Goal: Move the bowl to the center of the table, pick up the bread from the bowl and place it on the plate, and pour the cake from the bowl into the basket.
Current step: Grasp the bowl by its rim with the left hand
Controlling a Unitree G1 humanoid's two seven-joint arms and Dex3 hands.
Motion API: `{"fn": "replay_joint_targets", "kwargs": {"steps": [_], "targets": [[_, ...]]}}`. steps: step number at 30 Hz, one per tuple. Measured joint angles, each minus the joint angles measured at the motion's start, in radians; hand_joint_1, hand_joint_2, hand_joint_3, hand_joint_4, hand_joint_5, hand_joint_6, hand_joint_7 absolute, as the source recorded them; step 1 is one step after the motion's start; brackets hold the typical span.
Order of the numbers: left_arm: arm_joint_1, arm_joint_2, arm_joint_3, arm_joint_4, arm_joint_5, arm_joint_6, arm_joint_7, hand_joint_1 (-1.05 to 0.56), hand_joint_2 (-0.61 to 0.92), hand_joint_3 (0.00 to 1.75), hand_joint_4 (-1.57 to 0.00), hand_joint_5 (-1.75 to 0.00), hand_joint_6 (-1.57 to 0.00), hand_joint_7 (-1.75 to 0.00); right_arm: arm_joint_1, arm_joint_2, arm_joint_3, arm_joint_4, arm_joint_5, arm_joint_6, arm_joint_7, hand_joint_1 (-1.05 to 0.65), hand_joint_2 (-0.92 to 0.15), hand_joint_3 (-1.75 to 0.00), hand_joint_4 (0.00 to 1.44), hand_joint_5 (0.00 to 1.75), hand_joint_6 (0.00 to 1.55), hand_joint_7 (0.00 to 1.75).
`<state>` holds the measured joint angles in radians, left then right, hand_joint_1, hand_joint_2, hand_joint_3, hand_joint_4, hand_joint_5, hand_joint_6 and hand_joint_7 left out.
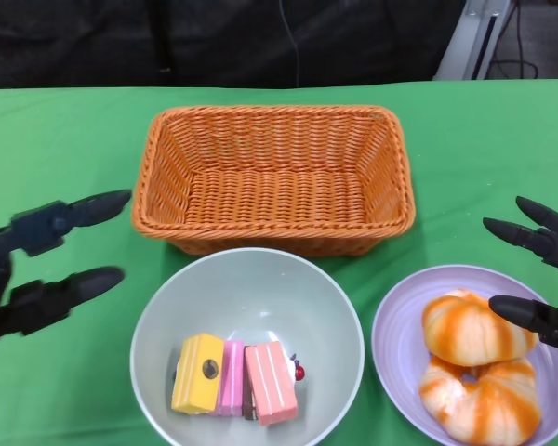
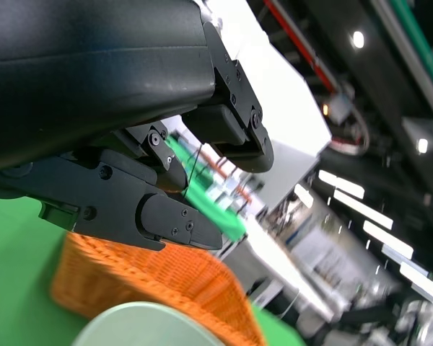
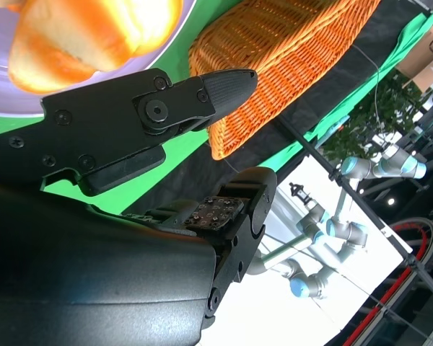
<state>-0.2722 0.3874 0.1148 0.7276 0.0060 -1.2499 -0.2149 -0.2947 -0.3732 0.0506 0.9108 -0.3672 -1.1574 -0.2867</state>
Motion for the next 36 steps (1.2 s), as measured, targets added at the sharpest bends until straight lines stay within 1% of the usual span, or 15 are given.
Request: {"fn": "replay_joint_targets", "kwargs": {"steps": [1,3,6,9,13,15,16,18,24,27,29,32,34,36], "targets": [[0.0,0.025,0.009,0.0,0.022,-0.011,-0.003,-0.34,0.92,0.02,-0.67,-0.05,-0.55,0.0,0.0,0.0,-0.002,0.0,0.0,0.001,-0.001,-0.46,-0.92,-0.04,0.55,0.23,0.64,0.0],[-0.003,0.063,0.038,0.011,0.093,-0.067,-0.001,-0.34,0.92,0.02,-0.68,-0.05,-0.53,0.0,0.0,0.002,-0.005,0.0,0.001,0.002,-0.002,-0.46,-0.92,-0.04,0.55,0.23,0.64,0.0],[-0.015,0.086,0.087,0.056,0.22,-0.151,0.026,-0.36,0.92,0.06,-0.66,-0.03,-0.5,0.0,0.0,0.008,-0.007,-0.001,0.001,0.002,-0.002,-0.45,-0.92,-0.04,0.55,0.23,0.64,0.0],[-0.026,0.094,0.18,0.098,0.391,-0.253,0.063,-0.36,0.92,0.06,-0.65,-0.02,-0.5,0.0,0.0,0.013,-0.01,-0.003,0.004,0.002,-0.001,-0.44,-0.92,-0.03,0.56,0.22,0.64,0.0],[-0.038,0.089,0.301,0.11,0.583,-0.34,0.12,-0.36,0.92,0.07,-0.64,-0.01,-0.51,-0.01,0.0,0.014,-0.017,-0.01,0.004,0.004,-0.001,-0.44,-0.92,-0.03,0.56,0.21,0.63,0.0],[-0.038,0.087,0.337,0.099,0.679,-0.353,0.163,-0.36,0.92,0.07,-0.64,-0.01,-0.5,0.0,0.0,0.014,-0.02,-0.01,0.004,0.004,-0.001,-0.43,-0.92,-0.03,0.56,0.21,0.63,0.0],[-0.038,0.087,0.347,0.088,0.722,-0.356,0.19,-0.36,0.92,0.07,-0.62,0.0,-0.47,0.0,0.0,0.015,-0.022,-0.01,0.004,0.004,-0.001,-0.44,-0.92,-0.03,0.57,0.21,0.63,0.0],[-0.038,0.088,0.347,0.067,0.8,-0.358,0.261,-0.35,0.92,0.07,-0.6,0.0,-0.44,0.0,0.0,0.015,-0.024,-0.01,0.004,0.004,-0.001,-0.44,-0.92,-0.03,0.57,0.21,0.63,0.0],[-0.034,0.107,0.298,-0.009,1.006,-0.359,0.507,-0.34,0.92,0.1,-0.58,0.0,-0.39,0.0,0.0,0.017,-0.032,-0.01,0.003,0.006,-0.009,-0.46,-0.92,-0.03,0.56,0.2,0.59,0.0],[-0.03,0.121,0.27,-0.064,1.116,-0.359,0.646,-0.33,0.92,0.1,-0.59,-0.01,-0.44,-0.03,0.0,0.02,-0.033,-0.01,0.017,0.006,-0.006,-0.55,-0.92,-0.08,0.51,0.17,0.51,0.0],[-0.027,0.133,0.238,-0.089,1.181,-0.358,0.74,-0.31,0.92,0.05,-0.62,-0.01,-0.48,-0.02,0.0,0.023,-0.034,-0.01,0.041,0.006,0.011,-0.61,-0.92,-0.12,0.48,0.15,0.47,0.0],[-0.022,0.163,0.15,-0.131,1.276,-0.334,0.916,-0.32,0.92,0.05,-0.62,-0.01,-0.51,-0.03,0.0,0.033,-0.034,-0.01,0.082,0.007,0.046,-0.68,-0.92,-0.17,0.46,0.14,0.45,0.0],[-0.02,0.203,0.056,-0.165,1.354,-0.274,1.064,-0.34,0.92,0.07,-0.63,-0.01,-0.54,-0.03,0.0,0.043,-0.033,-0.01,0.119,0.008,0.08,-0.69,-0.92,-0.18,0.45,0.14,0.44,0.0],[-0.019,0.266,-0.068,-0.19,1.436,-0.191,1.218,-0.36,0.92,0.08,-0.65,-0.02,-0.56,-0.03,0.0,0.048,-0.034,-0.012,0.151,0.011,0.118,-0.69,-0.92,-0.18,0.45,0.14,0.44,0.0]]}}
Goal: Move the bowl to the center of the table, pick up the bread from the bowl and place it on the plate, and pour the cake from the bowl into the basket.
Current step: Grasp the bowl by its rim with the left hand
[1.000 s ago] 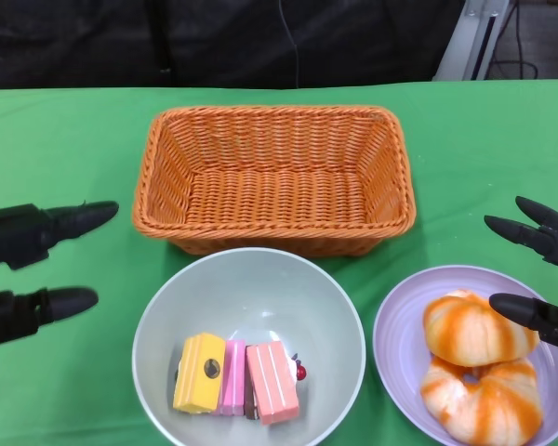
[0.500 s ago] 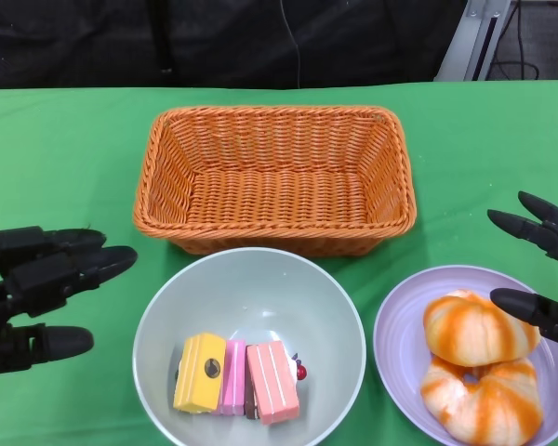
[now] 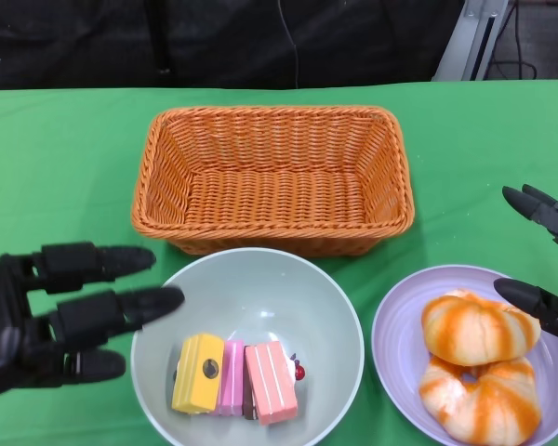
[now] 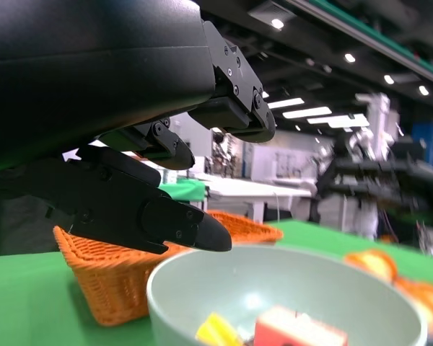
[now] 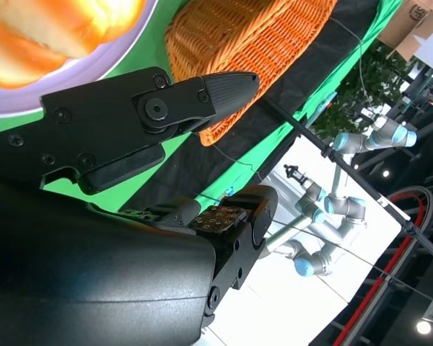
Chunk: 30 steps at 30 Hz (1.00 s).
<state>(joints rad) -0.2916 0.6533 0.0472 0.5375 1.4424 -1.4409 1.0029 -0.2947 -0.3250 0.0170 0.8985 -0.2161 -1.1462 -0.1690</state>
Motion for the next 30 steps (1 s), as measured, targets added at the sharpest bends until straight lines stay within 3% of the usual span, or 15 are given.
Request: {"fn": "replay_joint_targets", "kwargs": {"steps": [6,12,21,30], "targets": [[-0.027,0.177,-0.376,0.006,0.149,0.232,0.365,-0.37,0.92,0.06,-0.67,-0.02,-0.62,-0.04,0.004,0.002,-0.01,-0.018,0.029,0.02,0.046,-0.67,-0.92,-0.17,0.47,0.15,0.46,0.01],[-0.1,0.247,-0.606,0.039,0.163,0.337,0.485,-0.37,0.92,0.12,-0.69,-0.02,-0.65,-0.03,0.007,0.012,-0.03,-0.02,0.068,0.03,0.093,-0.65,-0.92,-0.15,0.48,0.15,0.46,0.01],[-0.175,0.288,-0.77,0.064,0.14,0.427,0.55,-0.37,0.92,0.1,-0.71,-0.03,-0.69,-0.03,0.011,0.02,-0.038,-0.02,0.067,0.031,0.098,-0.66,-0.92,-0.15,0.49,0.15,0.47,0.01],[-0.196,0.296,-0.852,0.054,0.124,0.489,0.553,-0.37,0.92,0.14,-0.73,-0.03,-0.7,-0.02,0.011,0.027,-0.04,-0.019,0.064,0.031,0.102,-0.63,-0.92,-0.14,0.48,0.14,0.47,0.01]]}}
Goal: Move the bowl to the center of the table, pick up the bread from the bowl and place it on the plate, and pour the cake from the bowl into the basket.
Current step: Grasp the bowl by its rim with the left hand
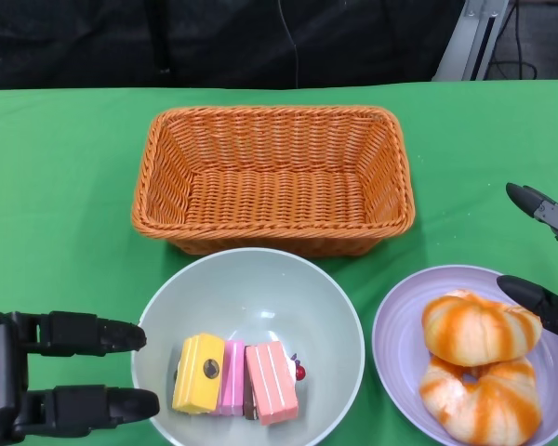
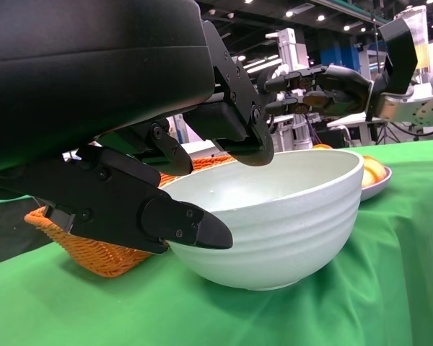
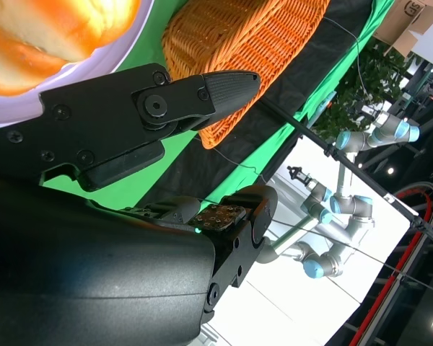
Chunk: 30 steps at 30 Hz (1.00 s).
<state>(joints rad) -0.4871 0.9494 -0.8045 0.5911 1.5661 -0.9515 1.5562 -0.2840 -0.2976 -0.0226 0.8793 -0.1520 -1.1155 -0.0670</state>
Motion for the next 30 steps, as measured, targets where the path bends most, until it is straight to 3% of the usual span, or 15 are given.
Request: {"fn": "replay_joint_targets", "kwargs": {"steps": [16,25,30], "targets": [[-0.041,-0.024,-0.073,-0.011,-0.051,-0.014,-0.007,-0.42,0.92,0.12,-0.76,-0.04,-0.71,-0.01,0.0,0.007,-0.003,0.0,-0.02,-0.002,-0.011,-0.63,-0.92,-0.14,0.5,0.15,0.48,0.01],[-0.044,-0.01,-0.043,-0.112,-0.156,-0.082,-0.244,-0.46,0.92,0.15,-0.83,-0.06,-0.76,-0.02,0.001,0.009,-0.003,0.0,-0.044,-0.015,-0.025,-0.63,-0.92,-0.15,0.49,0.15,0.48,0.01],[-0.039,-0.003,-0.016,-0.14,-0.184,-0.094,-0.301,-0.45,0.92,0.15,-0.83,-0.06,-0.77,-0.02,0.001,0.01,-0.003,0.0,-0.046,-0.015,-0.026,-0.63,-0.92,-0.15,0.49,0.15,0.48,0.01]]}}
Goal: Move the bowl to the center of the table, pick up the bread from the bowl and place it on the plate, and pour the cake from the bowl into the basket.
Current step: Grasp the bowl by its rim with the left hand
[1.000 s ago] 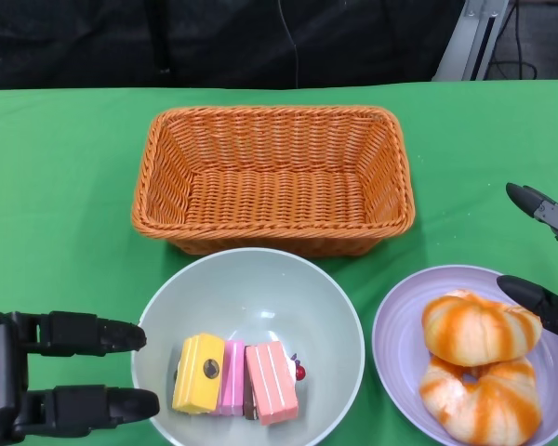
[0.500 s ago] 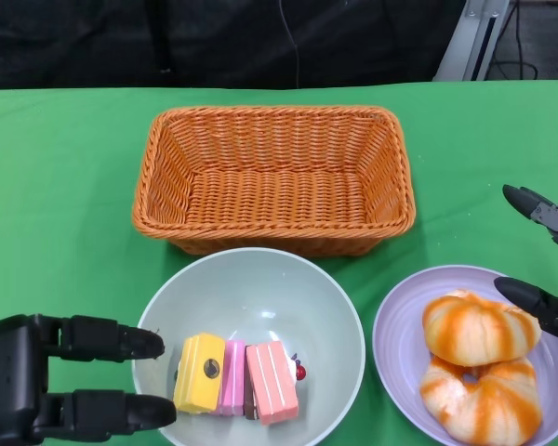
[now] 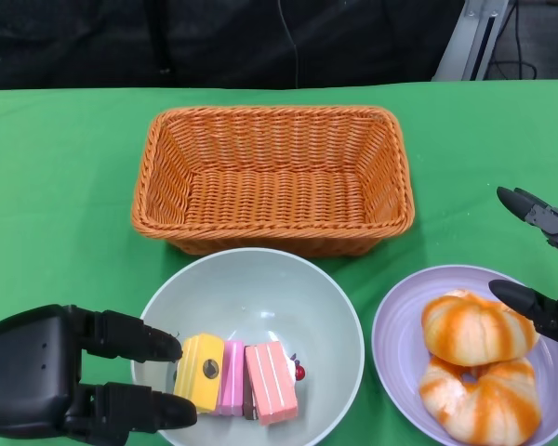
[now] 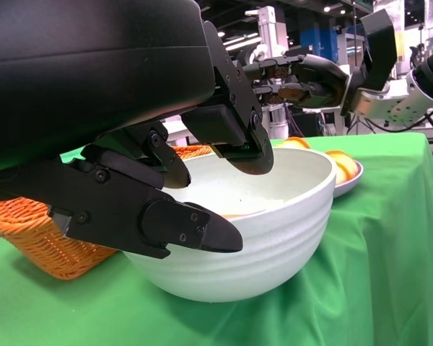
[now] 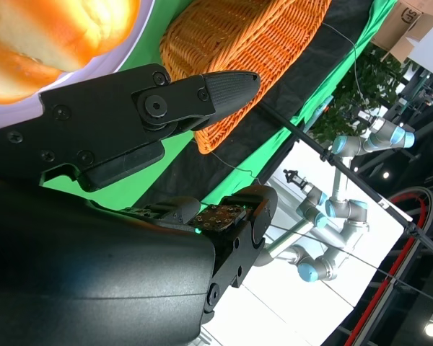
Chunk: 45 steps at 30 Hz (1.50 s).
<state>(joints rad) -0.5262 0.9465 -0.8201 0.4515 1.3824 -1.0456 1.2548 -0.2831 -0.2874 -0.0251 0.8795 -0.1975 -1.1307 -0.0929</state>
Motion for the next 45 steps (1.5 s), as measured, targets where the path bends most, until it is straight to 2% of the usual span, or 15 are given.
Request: {"fn": "replay_joint_targets", "kwargs": {"steps": [9,10,14,17,20,32,37,45], "targets": [[0.019,0.001,0.029,-0.006,-0.005,-0.01,-0.023,-0.45,0.92,0.15,-0.83,-0.05,-0.77,-0.02,0.0,0.0,0.0,0.0,-0.004,0.0,0.0,-0.63,-0.92,-0.15,0.49,0.15,0.48,0.0],[0.019,0.002,0.033,-0.011,-0.026,-0.024,-0.066,-0.45,0.92,0.16,-0.89,-0.08,-0.81,-0.04,0.001,0.001,0.0,0.0,-0.004,-0.001,0.0,-0.63,-0.92,-0.15,0.49,0.15,0.48,0.0],[0.018,0.004,0.064,-0.058,-0.154,-0.096,-0.351,-0.43,0.92,0.17,-0.94,-0.11,-0.86,-0.05,0.001,0.01,0.0,0.0,-0.004,-0.015,-0.001,-0.64,-0.92,-0.15,0.49,0.14,0.47,0.0],[0.021,0.004,0.107,-0.072,-0.222,-0.117,-0.473,-0.42,0.92,0.15,-0.94,-0.11,-0.86,-0.05,0.002,0.01,0.0,0.0,-0.004,-0.021,0.0,-0.64,-0.92,-0.15,0.48,0.14,0.47,0.0],[0.026,-0.003,0.137,-0.072,-0.25,-0.135,-0.543,-0.42,0.92,0.14,-0.94,-0.11,-0.87,-0.05,0.002,0.01,0.0,0.001,-0.004,-0.024,0.0,-0.64,-0.92,-0.14,0.48,0.14,0.47,0.0],[0.042,-0.056,0.215,-0.039,-0.257,-0.188,-0.639,-0.42,0.92,0.11,-0.95,-0.12,-0.9,-0.04,0.002,0.011,0.0,0.001,-0.003,-0.024,0.001,-0.63,-0.92,-0.14,0.47,0.14,0.47,0.0],[0.087,-0.072,0.248,-0.093,-0.278,-0.14,-0.721,-0.44,0.92,0.12,-0.97,-0.13,-0.92,-0.05,0.015,0.011,0.0,0.0,0.006,-0.026,0.005,-0.63,-0.92,-0.14,0.48,0.14,0.48,0.0],[0.111,-0.098,0.276,-0.117,-0.287,-0.131,-0.775,-0.42,0.92,0.11,-0.97,-0.13,-0.94,-0.04,0.019,0.014,0.0,0.001,0.007,-0.038,0.004,-0.63,-0.92,-0.14,0.49,0.15,0.48,0.01]]}}
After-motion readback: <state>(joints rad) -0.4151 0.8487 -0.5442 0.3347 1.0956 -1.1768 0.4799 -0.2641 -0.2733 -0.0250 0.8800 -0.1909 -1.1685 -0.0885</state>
